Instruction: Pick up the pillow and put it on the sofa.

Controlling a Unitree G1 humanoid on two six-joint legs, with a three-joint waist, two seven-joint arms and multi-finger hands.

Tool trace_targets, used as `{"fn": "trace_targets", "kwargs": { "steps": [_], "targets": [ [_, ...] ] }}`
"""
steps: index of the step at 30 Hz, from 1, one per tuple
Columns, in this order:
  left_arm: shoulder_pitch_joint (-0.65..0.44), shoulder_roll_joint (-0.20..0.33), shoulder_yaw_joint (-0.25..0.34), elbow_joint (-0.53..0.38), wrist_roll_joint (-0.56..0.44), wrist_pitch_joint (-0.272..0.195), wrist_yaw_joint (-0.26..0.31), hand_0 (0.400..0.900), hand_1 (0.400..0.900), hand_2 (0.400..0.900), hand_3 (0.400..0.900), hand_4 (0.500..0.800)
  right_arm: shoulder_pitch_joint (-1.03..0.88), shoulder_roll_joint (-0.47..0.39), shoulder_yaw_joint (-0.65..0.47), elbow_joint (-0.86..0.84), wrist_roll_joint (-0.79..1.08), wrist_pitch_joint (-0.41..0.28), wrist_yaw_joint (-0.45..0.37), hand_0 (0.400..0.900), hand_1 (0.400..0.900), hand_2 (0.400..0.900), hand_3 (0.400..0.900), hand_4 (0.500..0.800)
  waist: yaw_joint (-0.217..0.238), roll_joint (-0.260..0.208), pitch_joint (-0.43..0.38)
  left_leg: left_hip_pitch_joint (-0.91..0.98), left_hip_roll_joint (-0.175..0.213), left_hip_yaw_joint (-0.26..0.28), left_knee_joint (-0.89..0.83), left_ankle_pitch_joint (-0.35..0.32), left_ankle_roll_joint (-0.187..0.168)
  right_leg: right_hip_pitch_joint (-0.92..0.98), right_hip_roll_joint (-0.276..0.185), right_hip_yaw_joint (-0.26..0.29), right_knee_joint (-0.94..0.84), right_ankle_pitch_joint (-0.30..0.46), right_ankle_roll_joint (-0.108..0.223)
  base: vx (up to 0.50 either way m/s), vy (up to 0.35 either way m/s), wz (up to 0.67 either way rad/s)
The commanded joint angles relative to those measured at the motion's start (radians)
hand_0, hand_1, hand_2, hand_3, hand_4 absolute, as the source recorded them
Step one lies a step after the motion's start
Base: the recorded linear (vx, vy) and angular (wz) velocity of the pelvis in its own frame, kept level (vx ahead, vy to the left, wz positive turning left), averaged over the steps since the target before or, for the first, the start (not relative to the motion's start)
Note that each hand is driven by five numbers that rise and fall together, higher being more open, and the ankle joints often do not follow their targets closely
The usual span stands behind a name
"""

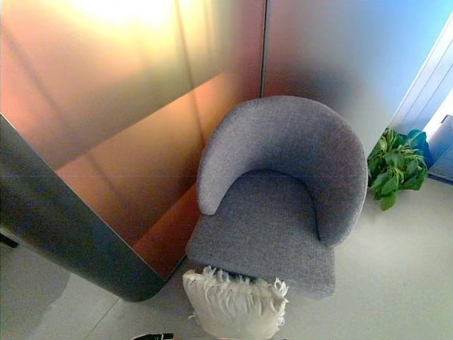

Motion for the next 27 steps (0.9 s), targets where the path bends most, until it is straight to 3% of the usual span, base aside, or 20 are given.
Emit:
{"fn": "trace_targets", "kwargs": {
  "steps": [1,12,18,27],
  "targets": [
    [-0.069,0.008,0.031,0.071,0.01,-0.017,0.01,0.9,0.9,0.9,0.9,0.8,-0.072,-0.003,0.006,0.061,-0.002,0.001,-0.005,0.9,0.9,0.9,0.9,0.8,-0.019,-0.025,0.024,0.032,-0.061,0.001,0.0,-0.077,0.009,-0.003,0.008,-0.006,0.003,0.005,0.049,0.0,0.0,0.0],
    [-0.073,0.011,0.028,0.065,0.054,-0.053,0.063,0.9,0.9,0.9,0.9,0.8,-0.076,-0.007,0.012,0.057,-0.004,0.012,-0.006,0.9,0.9,0.9,0.9,0.8,-0.02,-0.021,0.03,0.026,-0.061,-0.004,0.002,-0.075,0.008,-0.009,0.008,0.001,0.003,0.008,0.049,0.01,0.002,0.0],
    [-0.11,0.028,0.013,0.046,0.044,-0.035,0.101,0.9,0.9,0.9,0.9,0.8,-0.097,-0.029,0.03,0.053,-0.004,0.033,-0.011,0.9,0.9,0.9,0.9,0.8,-0.029,-0.01,0.052,0.006,-0.058,0.001,0.006,-0.07,0.006,-0.035,0.006,0.008,0.006,0.013,0.051,0.02,0.031,-0.06],
    [-0.22,0.034,0.004,0.018,-0.124,-0.065,0.169,0.9,0.9,0.9,0.9,0.8,-0.165,-0.059,0.068,0.039,-0.008,0.054,-0.032,0.9,0.9,0.9,0.9,0.8,-0.05,0.011,0.143,-0.091,-0.048,0.011,0.014,-0.043,0.0,-0.141,0.003,0.026,0.018,0.029,0.043,-0.09,0.057,-0.07]
  ]
}}
